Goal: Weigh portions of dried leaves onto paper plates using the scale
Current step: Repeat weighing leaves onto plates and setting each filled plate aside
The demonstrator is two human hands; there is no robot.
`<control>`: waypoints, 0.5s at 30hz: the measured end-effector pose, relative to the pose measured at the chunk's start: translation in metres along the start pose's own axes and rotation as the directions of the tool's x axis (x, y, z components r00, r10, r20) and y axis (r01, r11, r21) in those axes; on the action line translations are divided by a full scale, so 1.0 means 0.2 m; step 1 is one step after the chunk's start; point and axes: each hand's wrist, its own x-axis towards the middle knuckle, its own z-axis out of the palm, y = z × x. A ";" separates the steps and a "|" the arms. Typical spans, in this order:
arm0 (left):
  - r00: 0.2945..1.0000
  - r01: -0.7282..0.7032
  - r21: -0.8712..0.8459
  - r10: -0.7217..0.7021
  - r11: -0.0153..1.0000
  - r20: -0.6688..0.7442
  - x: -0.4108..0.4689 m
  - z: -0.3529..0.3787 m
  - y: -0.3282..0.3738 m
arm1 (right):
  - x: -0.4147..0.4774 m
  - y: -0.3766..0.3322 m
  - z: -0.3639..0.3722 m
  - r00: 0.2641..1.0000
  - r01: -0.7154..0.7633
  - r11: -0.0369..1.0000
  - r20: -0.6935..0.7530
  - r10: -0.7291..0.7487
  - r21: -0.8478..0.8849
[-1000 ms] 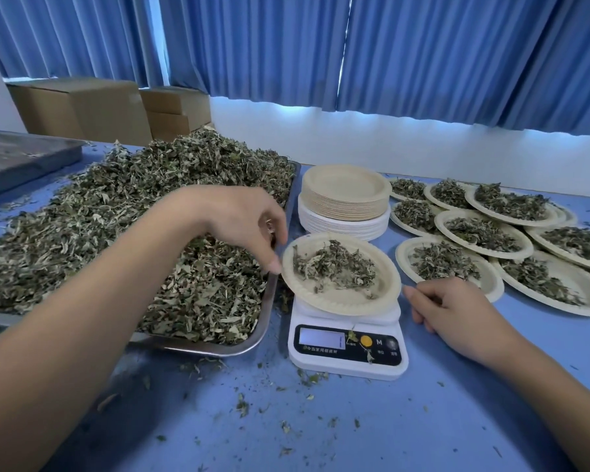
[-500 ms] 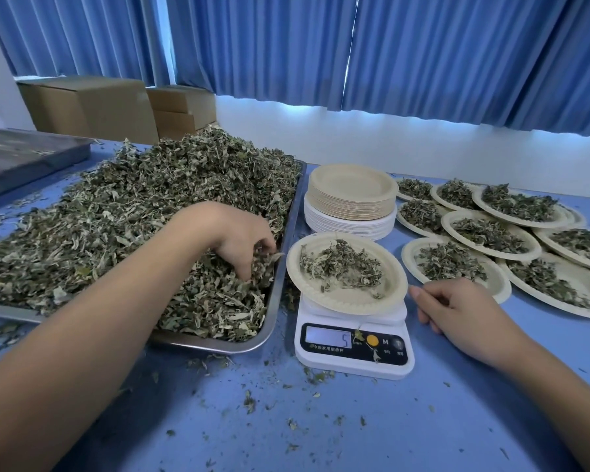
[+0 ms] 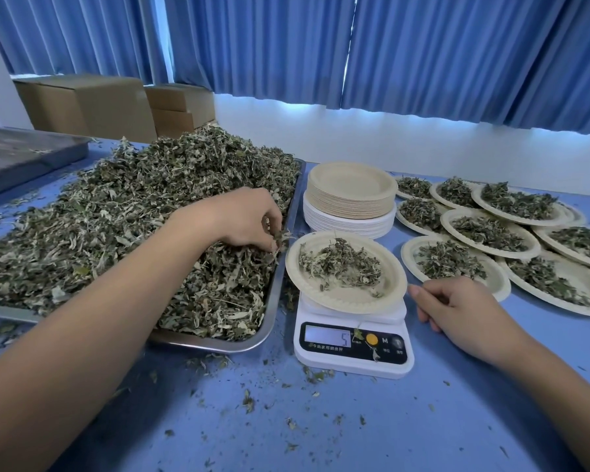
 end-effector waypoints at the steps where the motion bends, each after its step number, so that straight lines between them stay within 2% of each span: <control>1: 1.000 0.009 -0.002 -0.009 1.000 -0.021 0.00 -0.01 0.01 | 0.00 0.00 0.00 1.000 -0.001 1.000 0.001 0.001 0.006; 5: 0.999 -0.006 0.088 0.001 0.996 0.047 -0.01 0.02 0.02 | 0.00 0.00 0.00 1.000 -0.003 1.000 -0.009 0.003 0.011; 7: 0.999 -0.005 0.109 0.001 0.994 0.038 -0.01 0.02 0.03 | 0.00 0.00 0.00 1.000 -0.001 1.000 -0.006 0.001 0.009; 13: 0.961 0.018 0.103 0.011 0.994 -0.275 -0.04 -0.06 0.02 | 0.00 -0.01 0.00 1.000 0.005 1.000 -0.005 -0.005 0.013; 15: 0.948 0.020 0.112 0.017 0.994 -0.318 -0.04 -0.07 0.02 | 0.00 -0.01 0.00 1.000 0.016 1.000 -0.007 -0.016 0.000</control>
